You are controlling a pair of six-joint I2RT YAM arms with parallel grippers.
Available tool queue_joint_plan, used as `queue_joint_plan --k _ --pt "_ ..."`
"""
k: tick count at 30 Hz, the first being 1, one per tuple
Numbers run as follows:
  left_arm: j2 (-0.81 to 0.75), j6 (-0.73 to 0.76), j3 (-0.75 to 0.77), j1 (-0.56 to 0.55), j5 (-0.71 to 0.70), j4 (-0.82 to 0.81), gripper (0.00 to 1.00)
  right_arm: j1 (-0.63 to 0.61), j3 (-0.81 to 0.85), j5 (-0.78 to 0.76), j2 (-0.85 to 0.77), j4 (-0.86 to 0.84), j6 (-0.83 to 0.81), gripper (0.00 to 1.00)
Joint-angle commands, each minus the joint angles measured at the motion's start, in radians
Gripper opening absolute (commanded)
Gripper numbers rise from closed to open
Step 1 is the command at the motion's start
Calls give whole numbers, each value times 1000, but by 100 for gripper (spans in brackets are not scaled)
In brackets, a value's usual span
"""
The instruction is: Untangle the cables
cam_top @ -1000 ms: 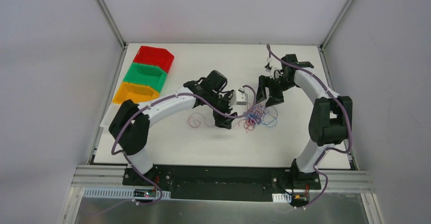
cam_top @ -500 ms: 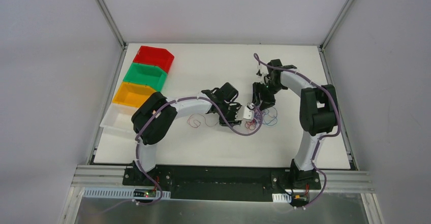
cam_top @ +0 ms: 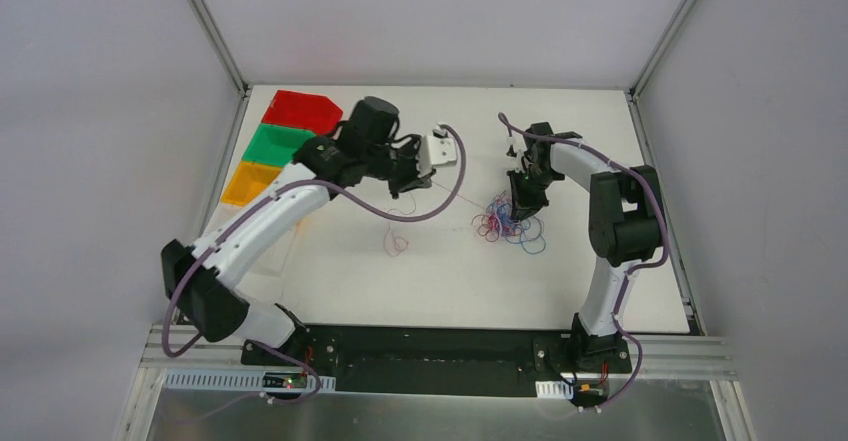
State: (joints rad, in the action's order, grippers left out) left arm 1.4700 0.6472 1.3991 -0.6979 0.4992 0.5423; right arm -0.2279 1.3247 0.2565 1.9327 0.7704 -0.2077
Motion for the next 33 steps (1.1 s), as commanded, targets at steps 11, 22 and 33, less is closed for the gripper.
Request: queue_joint_plan --k 11,22,33 --pt "-174 -295 356 302 89 230 0 128 -32 -290 20 28 -161 0" --pt "-101 -460 754 404 63 247 0 167 13 -306 53 63 -180 0" --pt "-3 -550 1046 464 64 245 0 190 50 -280 58 108 -175 0"
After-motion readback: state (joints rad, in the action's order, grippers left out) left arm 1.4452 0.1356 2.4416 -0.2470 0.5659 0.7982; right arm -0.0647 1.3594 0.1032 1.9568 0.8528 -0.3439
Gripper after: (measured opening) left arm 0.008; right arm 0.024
